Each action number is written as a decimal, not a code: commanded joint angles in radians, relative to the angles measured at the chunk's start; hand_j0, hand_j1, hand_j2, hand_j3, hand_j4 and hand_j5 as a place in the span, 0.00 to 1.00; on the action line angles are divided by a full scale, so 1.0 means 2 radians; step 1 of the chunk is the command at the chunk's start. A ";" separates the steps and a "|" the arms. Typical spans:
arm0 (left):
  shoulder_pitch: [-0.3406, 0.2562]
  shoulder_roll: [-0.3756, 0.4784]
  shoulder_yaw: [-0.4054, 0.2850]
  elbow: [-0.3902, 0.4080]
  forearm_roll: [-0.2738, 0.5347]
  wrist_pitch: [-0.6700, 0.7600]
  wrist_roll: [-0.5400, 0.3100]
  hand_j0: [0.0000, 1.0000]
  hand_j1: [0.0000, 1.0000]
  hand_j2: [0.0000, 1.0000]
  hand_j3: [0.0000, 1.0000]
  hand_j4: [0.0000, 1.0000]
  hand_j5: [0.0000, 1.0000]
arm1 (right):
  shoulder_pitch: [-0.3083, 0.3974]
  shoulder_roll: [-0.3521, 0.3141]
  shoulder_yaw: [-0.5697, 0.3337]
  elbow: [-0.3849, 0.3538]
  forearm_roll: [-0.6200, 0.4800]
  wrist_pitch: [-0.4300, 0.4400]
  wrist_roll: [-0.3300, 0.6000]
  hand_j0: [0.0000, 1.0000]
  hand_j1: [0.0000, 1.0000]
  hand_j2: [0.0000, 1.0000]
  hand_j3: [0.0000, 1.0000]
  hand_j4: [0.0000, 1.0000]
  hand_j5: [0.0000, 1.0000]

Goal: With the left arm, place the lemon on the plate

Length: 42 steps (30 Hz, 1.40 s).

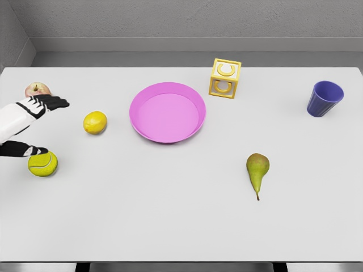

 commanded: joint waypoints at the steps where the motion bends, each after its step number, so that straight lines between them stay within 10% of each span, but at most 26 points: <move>1: 0.000 0.000 -0.002 -0.002 0.003 0.001 0.000 1.00 1.00 1.00 1.00 1.00 1.00 | 0.000 0.000 -0.007 0.000 -0.001 0.000 -0.002 1.00 1.00 1.00 1.00 1.00 1.00; 14: -0.024 0.007 0.023 0.016 -0.030 0.001 -0.034 1.00 1.00 1.00 1.00 1.00 1.00 | 0.000 0.000 0.000 -0.001 -0.001 0.000 0.000 1.00 1.00 1.00 1.00 1.00 1.00; 20: -0.177 -0.026 -0.154 0.016 -0.158 0.001 -0.039 1.00 1.00 1.00 1.00 1.00 1.00 | 0.000 0.000 -0.001 -0.001 -0.001 0.000 0.000 1.00 1.00 1.00 1.00 1.00 1.00; 23: -0.186 -0.062 -0.160 0.016 -0.183 0.001 -0.136 1.00 1.00 1.00 1.00 1.00 1.00 | 0.000 0.000 0.000 -0.001 -0.001 0.000 0.000 1.00 1.00 1.00 1.00 1.00 1.00; 28: -0.262 -0.064 -0.224 0.075 -0.193 0.001 -0.139 1.00 1.00 1.00 1.00 1.00 1.00 | 0.000 0.000 0.000 -0.001 -0.001 0.000 0.000 1.00 1.00 1.00 1.00 1.00 1.00; 42: -0.294 -0.095 -0.229 0.149 -0.206 0.001 -0.140 1.00 1.00 1.00 1.00 1.00 1.00 | 0.000 0.000 -0.001 -0.001 -0.001 0.000 0.000 1.00 1.00 1.00 1.00 1.00 1.00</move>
